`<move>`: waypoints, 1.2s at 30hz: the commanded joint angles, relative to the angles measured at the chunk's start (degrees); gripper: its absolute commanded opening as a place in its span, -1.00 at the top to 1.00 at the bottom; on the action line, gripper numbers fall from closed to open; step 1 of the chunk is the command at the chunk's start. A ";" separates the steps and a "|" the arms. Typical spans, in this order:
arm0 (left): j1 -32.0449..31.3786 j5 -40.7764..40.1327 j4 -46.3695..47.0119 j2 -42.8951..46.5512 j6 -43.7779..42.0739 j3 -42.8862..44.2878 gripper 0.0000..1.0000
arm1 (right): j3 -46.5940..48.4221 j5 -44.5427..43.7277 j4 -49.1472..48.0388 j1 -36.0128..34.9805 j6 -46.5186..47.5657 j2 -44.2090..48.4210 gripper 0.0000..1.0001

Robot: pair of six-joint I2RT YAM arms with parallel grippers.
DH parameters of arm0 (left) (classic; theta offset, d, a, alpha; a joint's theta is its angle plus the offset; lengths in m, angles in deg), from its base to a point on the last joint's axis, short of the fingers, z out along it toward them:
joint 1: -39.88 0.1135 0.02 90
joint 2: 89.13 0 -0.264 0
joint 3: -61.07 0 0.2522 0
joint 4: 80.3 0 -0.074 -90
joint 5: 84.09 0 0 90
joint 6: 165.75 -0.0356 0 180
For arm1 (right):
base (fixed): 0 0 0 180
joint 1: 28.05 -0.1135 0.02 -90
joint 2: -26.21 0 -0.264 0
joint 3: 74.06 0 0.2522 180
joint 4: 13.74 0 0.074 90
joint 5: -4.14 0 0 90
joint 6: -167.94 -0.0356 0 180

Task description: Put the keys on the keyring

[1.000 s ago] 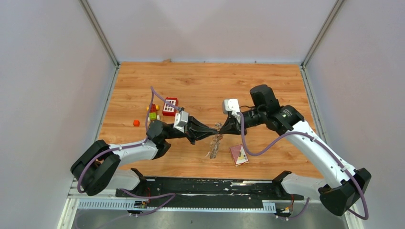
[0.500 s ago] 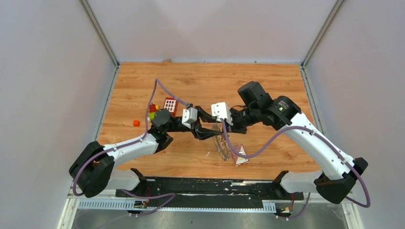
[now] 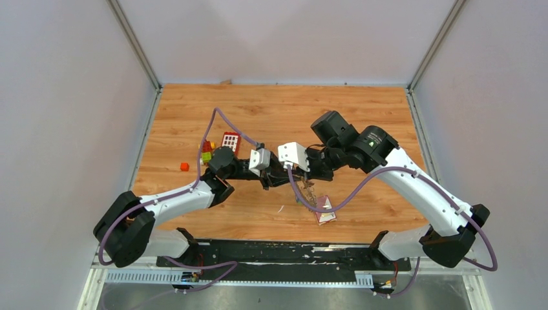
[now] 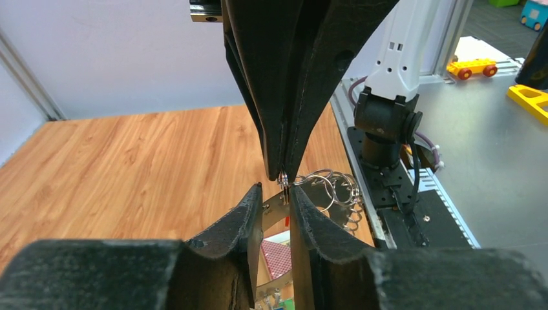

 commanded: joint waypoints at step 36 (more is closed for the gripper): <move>-0.30 -4.53 22.21 0.55 10.51 -6.16 1.00 | -8.76 15.51 -11.33 8.67 -1.95 8.08 0.06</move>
